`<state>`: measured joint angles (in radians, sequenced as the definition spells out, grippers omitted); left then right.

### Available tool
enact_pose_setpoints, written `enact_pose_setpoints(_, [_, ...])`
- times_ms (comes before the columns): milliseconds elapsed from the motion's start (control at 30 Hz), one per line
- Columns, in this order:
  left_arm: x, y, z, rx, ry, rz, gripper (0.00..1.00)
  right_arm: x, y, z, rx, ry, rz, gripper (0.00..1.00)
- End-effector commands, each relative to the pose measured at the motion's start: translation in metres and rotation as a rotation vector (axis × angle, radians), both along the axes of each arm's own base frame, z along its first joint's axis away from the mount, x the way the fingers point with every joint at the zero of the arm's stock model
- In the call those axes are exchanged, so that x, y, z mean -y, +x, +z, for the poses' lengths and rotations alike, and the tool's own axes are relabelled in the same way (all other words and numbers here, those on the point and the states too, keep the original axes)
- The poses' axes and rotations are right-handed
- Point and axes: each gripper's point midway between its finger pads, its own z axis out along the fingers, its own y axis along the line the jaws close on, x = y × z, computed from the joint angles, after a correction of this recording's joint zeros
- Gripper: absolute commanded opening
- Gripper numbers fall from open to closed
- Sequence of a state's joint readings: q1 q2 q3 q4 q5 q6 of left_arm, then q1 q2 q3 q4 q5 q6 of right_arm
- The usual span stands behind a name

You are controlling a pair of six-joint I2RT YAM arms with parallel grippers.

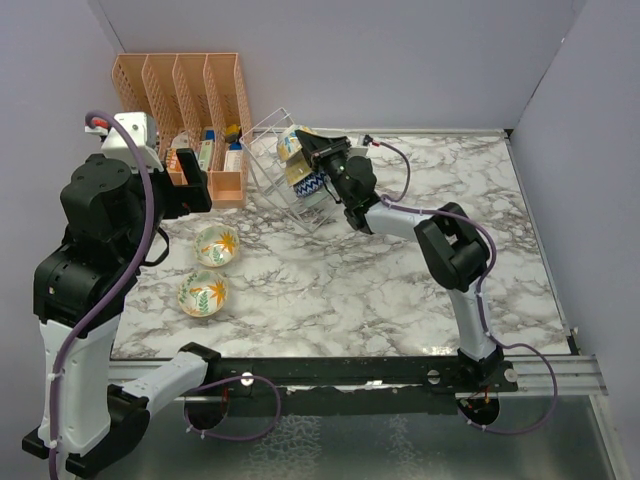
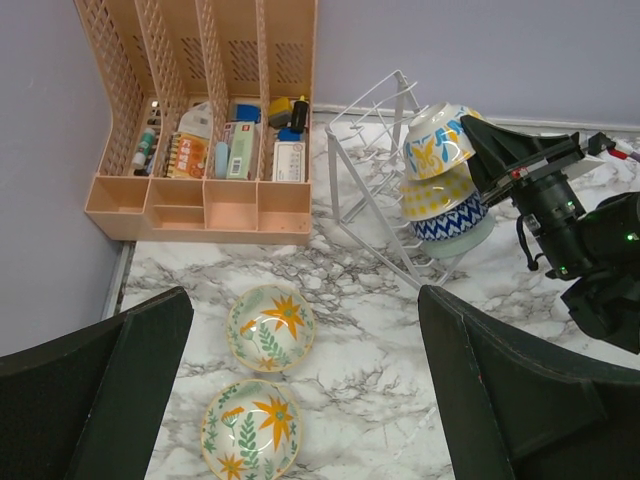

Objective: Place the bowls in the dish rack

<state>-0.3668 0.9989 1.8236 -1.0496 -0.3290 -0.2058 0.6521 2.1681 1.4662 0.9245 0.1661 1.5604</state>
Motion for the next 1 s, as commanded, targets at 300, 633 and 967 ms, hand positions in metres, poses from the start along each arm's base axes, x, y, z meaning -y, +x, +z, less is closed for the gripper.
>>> enact_pose_setpoints(300, [-0.008,-0.002,0.001,0.006,0.025,0.029,0.99,-0.007,0.009,-0.026,-0.017,0.024,0.057,0.08])
enact_pose_setpoints(633, [-0.007,-0.004,0.004,0.014,0.018,0.023,0.99,-0.003,0.007,-0.031,-0.111,-0.033,0.045,0.26])
enact_pose_setpoints(967, [-0.007,-0.009,0.012,0.031,-0.005,0.017,0.99,-0.002,0.003,-0.030,-0.231,-0.090,0.059,0.41])
